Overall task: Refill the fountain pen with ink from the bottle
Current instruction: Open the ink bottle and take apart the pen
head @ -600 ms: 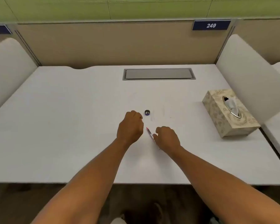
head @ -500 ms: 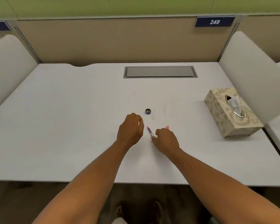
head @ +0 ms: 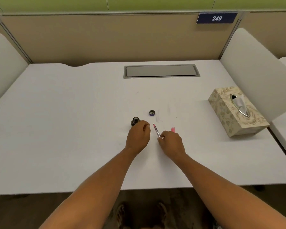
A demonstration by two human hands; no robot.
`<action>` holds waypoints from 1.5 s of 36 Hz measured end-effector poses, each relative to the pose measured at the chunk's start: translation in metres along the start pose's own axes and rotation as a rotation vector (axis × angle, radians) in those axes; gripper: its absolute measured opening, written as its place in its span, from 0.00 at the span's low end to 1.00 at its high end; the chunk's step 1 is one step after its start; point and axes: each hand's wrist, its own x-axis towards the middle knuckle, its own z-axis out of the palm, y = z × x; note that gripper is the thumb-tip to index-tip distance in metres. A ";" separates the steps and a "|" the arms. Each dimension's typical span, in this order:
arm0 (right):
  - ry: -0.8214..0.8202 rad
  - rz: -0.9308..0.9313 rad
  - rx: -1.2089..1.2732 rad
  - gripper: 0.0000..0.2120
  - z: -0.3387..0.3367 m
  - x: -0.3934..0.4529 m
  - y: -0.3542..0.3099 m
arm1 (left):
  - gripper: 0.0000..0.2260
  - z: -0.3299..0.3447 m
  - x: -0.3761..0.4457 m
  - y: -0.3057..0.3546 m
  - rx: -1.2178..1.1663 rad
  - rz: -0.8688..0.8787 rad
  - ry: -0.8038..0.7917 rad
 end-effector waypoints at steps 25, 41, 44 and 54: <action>-0.091 0.023 0.772 0.08 -0.021 -0.019 -0.018 | 0.13 -0.018 0.017 0.019 -0.977 -0.395 -0.378; -0.377 0.255 1.055 0.11 -0.038 -0.014 -0.002 | 0.08 -0.019 0.022 0.017 -1.085 -0.457 -0.321; -0.394 0.254 1.030 0.12 -0.040 -0.011 -0.002 | 0.07 -0.019 0.022 0.016 -1.092 -0.456 -0.313; -0.219 0.227 0.904 0.11 -0.035 -0.002 -0.002 | 0.07 -0.020 0.024 0.022 -1.048 -0.439 -0.262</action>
